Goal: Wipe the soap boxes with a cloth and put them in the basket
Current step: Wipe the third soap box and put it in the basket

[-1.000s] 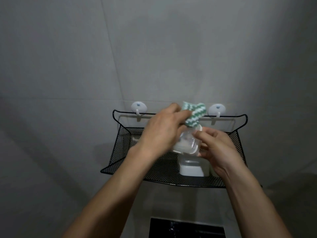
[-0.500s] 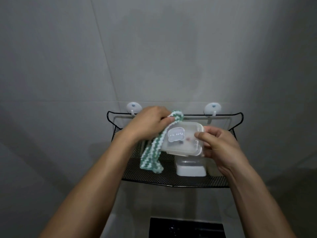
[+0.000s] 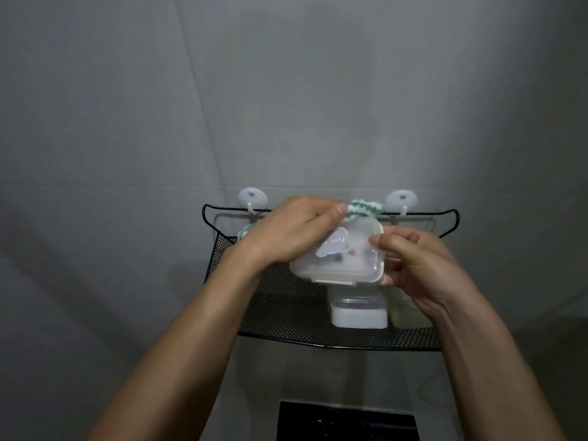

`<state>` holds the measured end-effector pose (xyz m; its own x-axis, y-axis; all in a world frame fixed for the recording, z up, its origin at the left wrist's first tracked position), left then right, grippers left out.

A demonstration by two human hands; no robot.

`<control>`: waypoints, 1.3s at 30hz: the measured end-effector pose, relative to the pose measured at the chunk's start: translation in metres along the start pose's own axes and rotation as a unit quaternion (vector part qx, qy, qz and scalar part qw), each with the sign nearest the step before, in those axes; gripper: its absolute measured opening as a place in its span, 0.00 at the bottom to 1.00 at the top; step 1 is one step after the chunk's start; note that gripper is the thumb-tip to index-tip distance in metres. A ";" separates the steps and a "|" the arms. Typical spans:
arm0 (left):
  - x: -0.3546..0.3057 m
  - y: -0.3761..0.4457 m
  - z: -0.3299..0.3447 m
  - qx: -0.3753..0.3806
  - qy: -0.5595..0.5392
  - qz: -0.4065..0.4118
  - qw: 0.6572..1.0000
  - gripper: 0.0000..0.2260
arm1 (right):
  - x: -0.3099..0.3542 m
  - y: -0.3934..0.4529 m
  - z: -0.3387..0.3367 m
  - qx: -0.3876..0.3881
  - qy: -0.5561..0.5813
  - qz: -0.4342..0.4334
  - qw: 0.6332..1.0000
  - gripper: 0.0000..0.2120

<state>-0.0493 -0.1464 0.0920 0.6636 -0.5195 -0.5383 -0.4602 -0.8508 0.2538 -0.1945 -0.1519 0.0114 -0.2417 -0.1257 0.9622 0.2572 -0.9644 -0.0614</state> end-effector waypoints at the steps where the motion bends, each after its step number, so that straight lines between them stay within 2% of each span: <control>1: 0.012 -0.003 -0.001 -0.004 -0.060 -0.028 0.998 0.17 | 0.000 0.000 -0.002 0.000 0.004 0.001 1.000 0.03; 5: 0.050 -0.023 0.007 -0.062 -0.269 -0.132 0.952 0.16 | -0.005 -0.003 -0.005 0.000 0.026 0.015 1.000 0.03; 10: 0.062 -0.046 0.031 -0.163 -0.420 -0.193 0.872 0.14 | -0.005 -0.003 -0.010 -0.029 0.019 0.019 0.999 0.04; 13: 0.057 -0.056 0.041 -0.206 -0.434 -0.196 0.855 0.15 | 0.001 -0.002 -0.013 -0.068 0.016 0.005 0.998 0.11; 16: 0.049 -0.062 0.048 -0.231 -0.444 -0.192 0.844 0.16 | 0.010 -0.001 -0.014 -0.098 0.027 -0.023 0.995 0.02; 22: 0.050 -0.070 0.052 -0.272 -0.515 -0.216 0.784 0.16 | 0.001 -0.006 -0.009 -0.113 0.087 -0.035 0.989 0.03; 25: 0.054 -0.076 0.052 -0.262 -0.512 -0.238 0.783 0.14 | -0.001 -0.009 -0.005 -0.110 0.104 -0.038 0.988 0.05; 31: 0.073 -0.086 0.026 -0.324 -0.428 -0.251 0.805 0.07 | -0.003 -0.013 0.002 -0.086 0.112 -0.024 0.990 0.07; 33: 0.074 -0.085 0.016 -0.339 -0.394 -0.237 0.821 0.09 | -0.002 -0.013 0.004 -0.067 0.094 -0.010 0.993 0.07; 37: 0.070 -0.080 0.004 -0.352 -0.360 -0.190 0.843 0.19 | 0.001 -0.012 0.011 -0.020 0.082 0.000 0.996 0.20; 39: 0.067 -0.078 0.000 -0.371 -0.330 -0.171 0.851 0.20 | 0.002 -0.012 0.016 -0.013 0.100 -0.004 0.995 0.22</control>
<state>0.0317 -0.1148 0.0360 0.0947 -0.2810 -0.9550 0.3547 -0.8869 0.2961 -0.1827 -0.1367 0.0182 -0.4258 -0.1587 0.8908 0.2303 -0.9711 -0.0629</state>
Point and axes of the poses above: each hand's wrist, its own y-axis towards the middle knuckle, its own z-axis out of the palm, x = y × z, the point moved 9 cm from there along y, towards the middle knuckle, and after that the axes turned 4 degrees about x, right-handed, at the moved point
